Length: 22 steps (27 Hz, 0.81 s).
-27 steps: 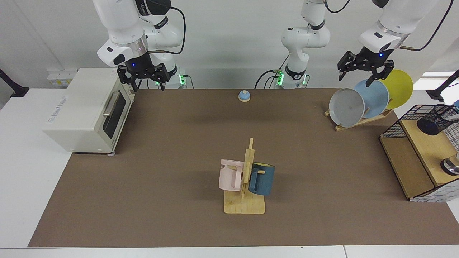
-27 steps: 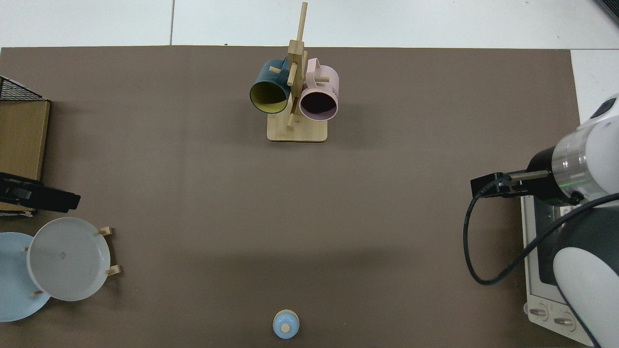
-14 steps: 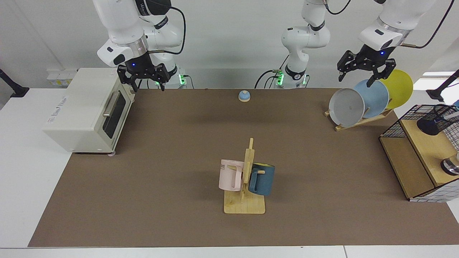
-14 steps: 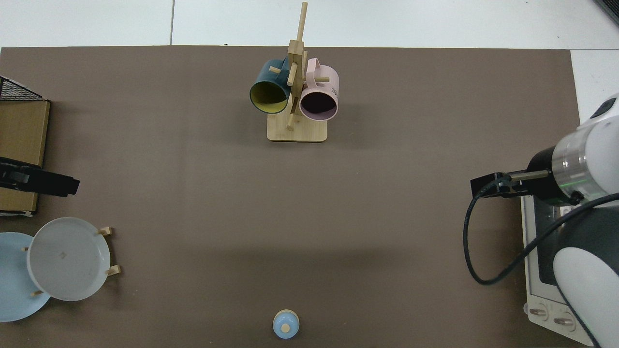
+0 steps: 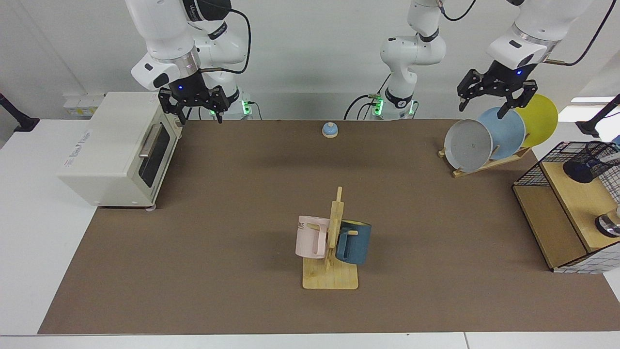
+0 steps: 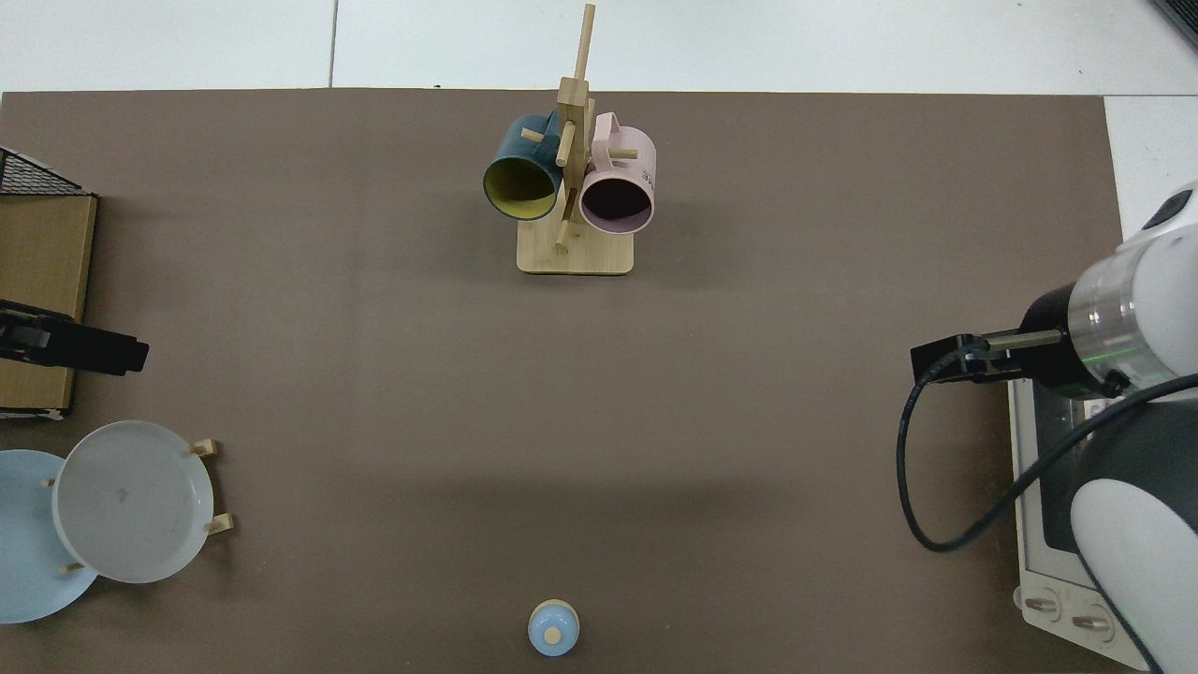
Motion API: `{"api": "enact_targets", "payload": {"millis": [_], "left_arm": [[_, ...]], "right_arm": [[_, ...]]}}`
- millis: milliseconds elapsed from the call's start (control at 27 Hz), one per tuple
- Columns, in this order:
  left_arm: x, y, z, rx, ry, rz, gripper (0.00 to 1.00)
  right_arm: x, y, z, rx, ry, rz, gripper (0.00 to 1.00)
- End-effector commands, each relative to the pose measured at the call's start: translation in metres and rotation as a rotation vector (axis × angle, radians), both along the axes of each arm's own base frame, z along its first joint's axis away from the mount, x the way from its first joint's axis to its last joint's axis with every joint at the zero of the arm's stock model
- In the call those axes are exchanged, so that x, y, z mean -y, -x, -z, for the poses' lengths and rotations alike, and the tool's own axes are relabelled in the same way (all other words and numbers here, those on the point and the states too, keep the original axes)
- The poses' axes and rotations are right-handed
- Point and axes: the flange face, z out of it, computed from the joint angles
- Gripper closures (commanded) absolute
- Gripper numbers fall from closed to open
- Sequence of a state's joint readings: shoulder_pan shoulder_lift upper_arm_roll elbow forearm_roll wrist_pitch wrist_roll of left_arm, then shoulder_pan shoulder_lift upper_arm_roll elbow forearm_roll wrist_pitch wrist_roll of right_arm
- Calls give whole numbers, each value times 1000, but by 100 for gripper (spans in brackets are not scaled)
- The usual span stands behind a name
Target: Put markers into pen holder
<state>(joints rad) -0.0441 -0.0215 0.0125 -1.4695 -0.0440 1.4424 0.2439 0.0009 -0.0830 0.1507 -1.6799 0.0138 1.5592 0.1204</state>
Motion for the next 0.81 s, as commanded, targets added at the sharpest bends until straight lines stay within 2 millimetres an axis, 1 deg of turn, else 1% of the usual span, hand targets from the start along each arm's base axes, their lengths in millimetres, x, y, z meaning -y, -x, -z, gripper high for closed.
{"api": "enact_targets", "payload": {"millis": [0,74,185,518,703,776], "left_arm": [[-3,2,-5,-8,-5,-10,1],[0,2,-5,-8,-5,-5,1],[-2,2,-3,-16,-5,-9,1],[-1,4,-3,-22,-2,-3,0],[-2,11,2,-39,-9,-9,0],[-5,15,4,-38,-41,-35,0]], "right_arm": [[2,2,1,18,-19,-7,0],[3,2,1,18,-19,-6,0],[2,2,1,18,-19,-7,0],[3,2,1,18,-19,-6,0],[2,2,1,18,-19,-7,0],[2,2,1,18,-19,-7,0]]}}
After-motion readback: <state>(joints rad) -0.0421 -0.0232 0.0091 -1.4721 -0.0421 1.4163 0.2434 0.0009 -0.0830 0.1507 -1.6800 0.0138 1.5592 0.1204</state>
